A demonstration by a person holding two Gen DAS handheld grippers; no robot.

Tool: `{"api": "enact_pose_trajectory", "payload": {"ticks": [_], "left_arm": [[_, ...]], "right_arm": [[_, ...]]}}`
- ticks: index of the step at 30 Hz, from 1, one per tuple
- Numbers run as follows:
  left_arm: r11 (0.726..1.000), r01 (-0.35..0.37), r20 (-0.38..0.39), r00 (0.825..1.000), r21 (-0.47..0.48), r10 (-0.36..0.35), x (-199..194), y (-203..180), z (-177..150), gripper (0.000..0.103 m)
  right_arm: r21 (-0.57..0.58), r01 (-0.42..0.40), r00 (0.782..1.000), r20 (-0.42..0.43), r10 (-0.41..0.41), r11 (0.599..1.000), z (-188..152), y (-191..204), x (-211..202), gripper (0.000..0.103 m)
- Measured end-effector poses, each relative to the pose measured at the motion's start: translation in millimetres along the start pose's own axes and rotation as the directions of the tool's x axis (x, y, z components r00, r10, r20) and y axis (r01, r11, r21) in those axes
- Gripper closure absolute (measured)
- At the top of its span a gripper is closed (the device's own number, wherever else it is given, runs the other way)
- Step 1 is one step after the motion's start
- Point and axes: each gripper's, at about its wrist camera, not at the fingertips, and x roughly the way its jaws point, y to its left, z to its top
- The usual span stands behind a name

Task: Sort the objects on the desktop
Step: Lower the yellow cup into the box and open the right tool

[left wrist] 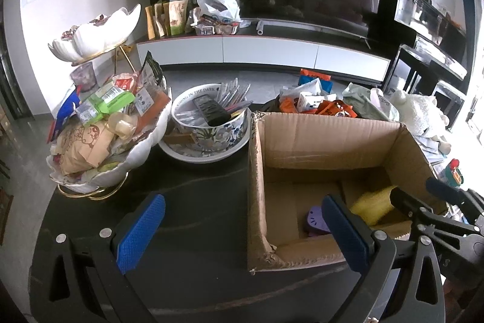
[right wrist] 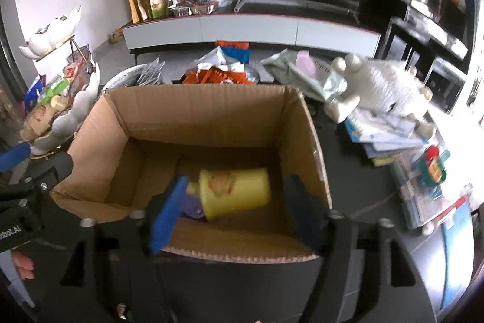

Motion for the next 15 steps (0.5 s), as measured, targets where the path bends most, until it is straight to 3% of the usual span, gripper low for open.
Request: {"api": "enact_pose_trajectory", "payload": {"ticks": [15], "left_arm": [[1.0,-0.001,0.0,1.0,-0.009,0.001,-6.3,2.7,-2.2,0.001]], "right_arm": [[-0.029,-0.007,0.999,0.036,0.008,1.0,-7.0,7.6,-16.2,0.012]]}}
